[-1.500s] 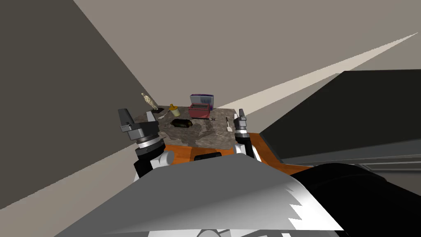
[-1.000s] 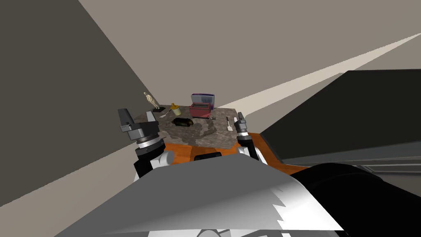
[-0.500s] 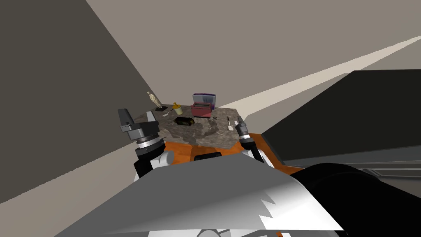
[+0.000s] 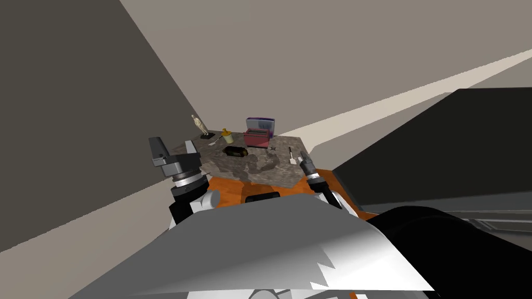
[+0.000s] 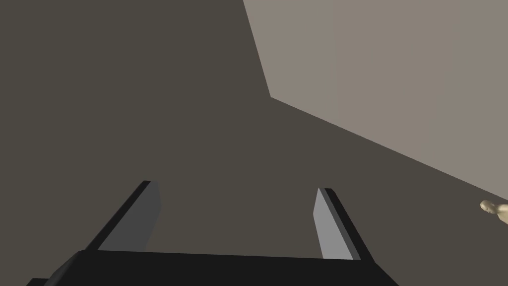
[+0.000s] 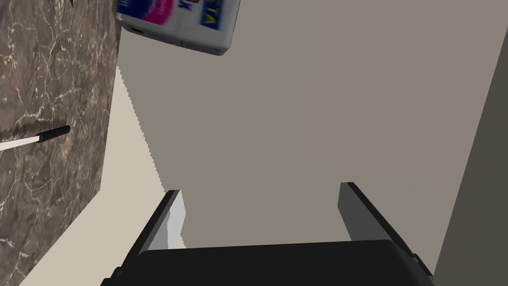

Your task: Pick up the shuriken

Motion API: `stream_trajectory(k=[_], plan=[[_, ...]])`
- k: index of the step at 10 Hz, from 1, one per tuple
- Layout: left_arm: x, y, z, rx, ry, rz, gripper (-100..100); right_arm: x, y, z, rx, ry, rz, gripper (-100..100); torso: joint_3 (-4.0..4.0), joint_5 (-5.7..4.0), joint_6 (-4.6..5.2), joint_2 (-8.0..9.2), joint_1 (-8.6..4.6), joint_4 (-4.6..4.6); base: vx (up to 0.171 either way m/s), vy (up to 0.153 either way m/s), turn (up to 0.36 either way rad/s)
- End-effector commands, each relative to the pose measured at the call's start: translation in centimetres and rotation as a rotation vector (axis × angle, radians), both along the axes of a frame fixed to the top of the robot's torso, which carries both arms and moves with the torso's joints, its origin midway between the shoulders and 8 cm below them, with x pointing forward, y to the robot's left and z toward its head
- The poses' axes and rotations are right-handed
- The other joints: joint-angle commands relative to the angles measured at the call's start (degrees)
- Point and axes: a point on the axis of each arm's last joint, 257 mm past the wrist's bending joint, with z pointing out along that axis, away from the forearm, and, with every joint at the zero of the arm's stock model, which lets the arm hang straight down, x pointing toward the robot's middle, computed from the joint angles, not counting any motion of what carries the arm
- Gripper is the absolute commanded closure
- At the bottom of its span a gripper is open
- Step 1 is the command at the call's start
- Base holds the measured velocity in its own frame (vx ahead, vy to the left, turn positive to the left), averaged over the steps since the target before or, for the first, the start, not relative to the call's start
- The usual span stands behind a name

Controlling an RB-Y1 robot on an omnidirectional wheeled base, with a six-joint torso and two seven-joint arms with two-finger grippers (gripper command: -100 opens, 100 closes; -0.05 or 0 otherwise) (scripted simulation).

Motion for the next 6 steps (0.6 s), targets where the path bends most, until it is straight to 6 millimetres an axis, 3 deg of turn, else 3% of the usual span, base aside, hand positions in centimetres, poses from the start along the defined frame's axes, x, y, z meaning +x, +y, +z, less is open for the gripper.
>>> stream_trajectory(k=[1, 2, 3, 4, 5, 6], plan=[[0.0, 0.0, 0.0, 0.000, 0.000, 0.000, 0, -0.8, -1.3, -2.0, -0.015, 0.063, -0.001, -100, 0.00, 0.00, 0.00, 0.00, 0.00, 0.00, -0.029, 0.021, 0.094], [0.0, 0.0, 0.0, 0.000, 0.000, 0.000, 0, -0.8, -1.2, -1.9, -0.043, 0.070, 0.021, -100, 0.01, 0.00, 0.00, 0.03, 0.02, 0.00, -0.026, 0.015, 0.052], [0.0, 0.0, 0.0, 0.000, 0.000, 0.000, 0, -1.6, -2.5, -3.7, -0.047, 0.125, 0.012, -100, 0.01, 0.00, 0.00, 0.01, 0.01, 0.00, -0.025, 0.021, 0.120], [0.0, 0.0, 0.0, 0.000, 0.000, 0.000, 0, -1.6, -2.4, -3.7, -0.069, 0.131, 0.029, -100, 0.00, 0.00, -0.01, 0.01, 0.03, 0.00, -0.019, 0.015, 0.053], [0.0, 0.0, 0.0, 0.000, 0.000, 0.000, 0, -2.6, -3.7, -5.4, -0.072, 0.187, 0.018, -100, -0.01, 0.00, 0.00, -0.01, 0.01, 0.00, -0.022, 0.019, 0.134], [0.0, 0.0, 0.0, 0.000, 0.000, 0.000, 0, -2.5, -3.7, -5.3, -0.093, 0.193, 0.034, -100, 0.00, 0.01, -0.01, 0.00, 0.03, 0.00, -0.017, 0.019, 0.049]])
